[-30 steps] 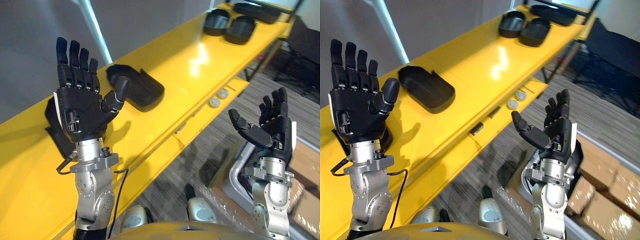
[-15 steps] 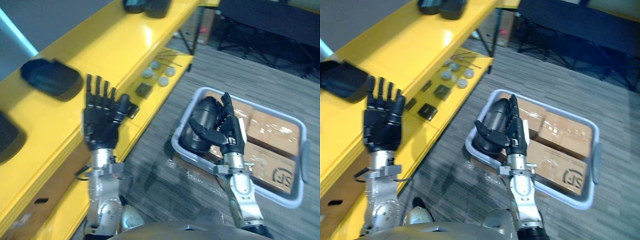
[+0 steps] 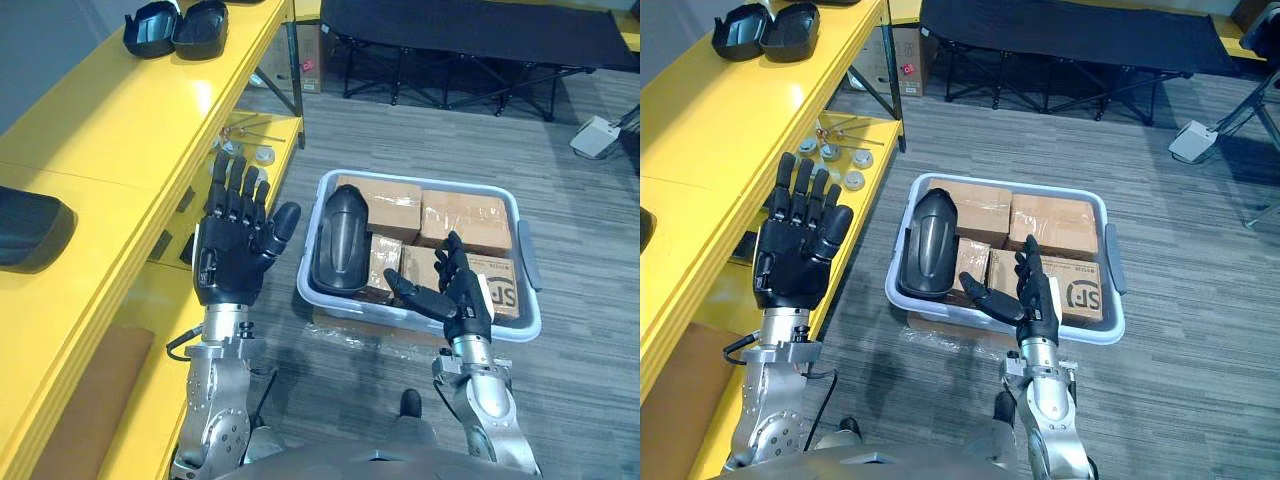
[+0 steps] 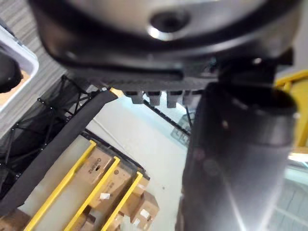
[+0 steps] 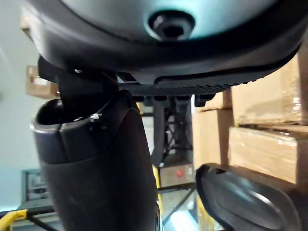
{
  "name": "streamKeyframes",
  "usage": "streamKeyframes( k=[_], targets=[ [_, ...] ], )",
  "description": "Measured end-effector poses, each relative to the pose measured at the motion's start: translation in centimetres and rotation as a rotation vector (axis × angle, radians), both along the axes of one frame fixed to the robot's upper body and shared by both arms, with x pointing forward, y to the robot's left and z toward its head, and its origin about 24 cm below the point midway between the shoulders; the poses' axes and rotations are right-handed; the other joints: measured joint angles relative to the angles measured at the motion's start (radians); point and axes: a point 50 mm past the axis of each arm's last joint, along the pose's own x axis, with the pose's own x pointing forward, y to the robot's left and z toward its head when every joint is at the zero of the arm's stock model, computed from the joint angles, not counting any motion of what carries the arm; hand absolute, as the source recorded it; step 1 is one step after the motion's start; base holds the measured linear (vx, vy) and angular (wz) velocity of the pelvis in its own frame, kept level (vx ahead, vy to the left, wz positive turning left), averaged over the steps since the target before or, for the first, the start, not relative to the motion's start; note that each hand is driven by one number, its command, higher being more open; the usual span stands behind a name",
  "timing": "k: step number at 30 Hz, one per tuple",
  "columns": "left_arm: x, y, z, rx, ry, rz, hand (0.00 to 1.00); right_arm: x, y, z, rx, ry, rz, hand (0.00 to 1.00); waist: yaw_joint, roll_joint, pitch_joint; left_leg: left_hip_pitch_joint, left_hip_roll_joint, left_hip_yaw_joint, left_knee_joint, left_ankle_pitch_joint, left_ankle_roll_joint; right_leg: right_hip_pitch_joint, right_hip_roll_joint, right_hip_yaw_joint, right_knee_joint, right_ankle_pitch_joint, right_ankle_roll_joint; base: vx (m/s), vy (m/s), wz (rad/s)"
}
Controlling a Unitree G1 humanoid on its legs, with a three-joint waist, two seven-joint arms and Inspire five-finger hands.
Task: Walk over and take three plastic housings, then place them on the shelf
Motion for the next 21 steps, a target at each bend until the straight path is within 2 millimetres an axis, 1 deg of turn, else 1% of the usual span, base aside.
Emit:
streamKeyframes(
  k=[1, 2, 3, 4, 5, 6, 7, 8, 9, 10, 12, 13, 14, 16, 19, 21],
  targets=[
    [0.1, 0.0, 0.2, 0.019, -0.01, -0.005, 1.0, 0.6, -0.1, -0.4, -0.006, 0.017, -0.023, 1.0, 0.002, -0.001, 0.007, -0.012, -0.003, -0.009, 0.001, 0.0, 0.002, -0.001, -0.001, -0.011, -0.013, 0.014, -0.008, -0.08, 0.037, 0.13],
    [0.2, -0.2, 0.4, 0.057, -0.026, -0.009, 1.0, 1.7, -0.2, -0.7, -0.016, 0.035, -0.057, 1.0, 0.007, -0.003, 0.017, -0.032, -0.006, -0.017, 0.001, 0.003, 0.006, -0.003, 0.0, -0.028, -0.035, 0.03, -0.013, -0.05, 0.011, 0.15],
    [0.3, -0.2, 0.5, 0.066, -0.035, -0.013, 1.0, 2.3, -0.3, -0.7, -0.021, 0.035, -0.078, 1.0, 0.009, -0.003, 0.029, -0.043, -0.007, -0.024, 0.003, 0.005, 0.007, -0.005, 0.0, -0.036, -0.043, 0.034, -0.012, -0.08, -0.011, 0.23],
    [0.6, -0.4, 1.0, 0.088, -0.062, -0.016, 1.0, 3.9, -0.6, -0.4, -0.032, 0.019, -0.124, 1.0, 0.011, -0.001, 0.057, -0.071, -0.008, -0.043, 0.006, 0.013, 0.007, -0.013, 0.0, -0.055, -0.052, 0.037, -0.015, -0.07, -0.022, 0.24],
    [0.7, -0.5, 1.2, 0.087, -0.075, -0.021, 1.0, 4.7, -0.7, 0.0, -0.035, 0.005, -0.15, 1.0, 0.012, 0.002, 0.07, -0.084, -0.009, -0.054, 0.006, 0.021, 0.008, -0.019, 0.001, -0.064, -0.057, 0.037, -0.015, -0.09, -0.054, 0.33],
    [0.9, -0.9, 1.6, 0.084, -0.094, -0.035, 1.0, 6.3, -1.2, 0.9, -0.061, -0.027, -0.21, 1.0, 0.016, 0.011, 0.095, -0.111, -0.011, -0.075, 0.002, 0.039, 0.002, -0.033, 0.003, -0.08, -0.064, 0.04, -0.012, -0.08, -0.056, 0.3],
    [1.1, -1.2, 1.8, 0.078, -0.106, -0.046, 1.0, 7.8, -1.6, 2.2, -0.083, -0.074, -0.257, 1.0, 0.022, 0.028, 0.125, -0.126, -0.011, -0.091, -0.004, 0.056, 0.003, -0.041, 0.007, -0.089, -0.066, 0.044, -0.012, -0.06, -0.048, 0.26],
    [1.1, -1.5, 1.9, 0.071, -0.109, -0.057, 1.0, 8.5, -1.9, 2.9, -0.089, -0.097, -0.276, 1.0, 0.026, 0.038, 0.14, -0.128, -0.01, -0.097, -0.006, 0.061, 0.003, -0.041, 0.008, -0.093, -0.066, 0.046, -0.014, -0.04, -0.021, 0.2],
    [1.0, -2.1, 1.9, 0.064, -0.109, -0.084, 1.0, 9.5, -2.3, 4.1, -0.104, -0.131, -0.3, 1.0, 0.032, 0.052, 0.152, -0.139, -0.011, -0.105, -0.008, 0.067, 0.004, -0.044, 0.008, -0.101, -0.066, 0.047, -0.013, -0.03, -0.001, 0.13],
    [1.0, -2.6, 1.9, 0.066, -0.114, -0.11, 1.0, 10.2, -2.5, 4.9, -0.122, -0.152, -0.307, 1.0, 0.037, 0.055, 0.162, -0.139, -0.011, -0.107, -0.011, 0.068, 0.003, -0.044, 0.009, -0.102, -0.066, 0.048, -0.014, -0.03, 0.0, 0.11],
    [0.9, -2.9, 1.9, 0.07, -0.121, -0.13, 1.0, 10.8, -2.4, 5.6, -0.126, -0.171, -0.305, 1.0, 0.036, 0.049, 0.17, -0.139, -0.012, -0.112, -0.019, 0.07, 0.003, -0.045, 0.009, -0.106, -0.065, 0.048, -0.014, 0.0, 0.008, 0.06],
    [0.9, -3.0, 2.0, 0.077, -0.13, -0.142, 1.0, 11.2, -2.4, 5.8, -0.128, -0.172, -0.306, 1.0, 0.037, 0.041, 0.176, -0.141, -0.013, -0.119, -0.021, 0.071, 0.003, -0.044, 0.008, -0.112, -0.064, 0.049, -0.015, 0.0, 0.013, 0.12],
    [1.0, -3.0, 2.1, 0.084, -0.136, -0.148, 1.0, 11.6, -2.5, 5.9, -0.139, -0.168, -0.302, 1.0, 0.038, 0.035, 0.185, -0.146, -0.014, -0.129, -0.021, 0.071, 0.003, -0.044, 0.009, -0.123, -0.064, 0.055, -0.023, 0.0, 0.018, 0.14],
    [1.1, -3.0, 2.2, 0.092, -0.139, -0.151, 1.0, 12.3, -2.9, 6.2, -0.165, -0.164, -0.301, 1.0, 0.043, 0.035, 0.207, -0.152, -0.018, -0.141, -0.021, 0.074, 0.006, -0.044, 0.008, -0.136, -0.064, 0.072, -0.032, -0.01, 0.03, 0.14],
    [1.5, -3.4, 1.2, 0.151, -0.096, -0.169, 1.0, 13.0, -3.6, 6.4, -0.198, -0.138, -0.301, 1.0, 0.071, 0.04, 0.224, -0.162, -0.02, -0.158, -0.018, 0.075, 0.007, -0.042, 0.006, -0.153, -0.063, 0.075, -0.034, 0.01, 0.022, 0.13],
    [1.5, -3.4, 0.5, 0.163, -0.065, -0.179, 1.0, 13.9, -3.5, 7.3, -0.207, -0.15, -0.281, 1.0, 0.075, 0.045, 0.243, -0.171, -0.021, -0.179, -0.012, 0.078, 0.009, -0.04, 0.006, -0.16, -0.062, 0.075, -0.034, 0.03, 0.009, 0.17]
  ],
)
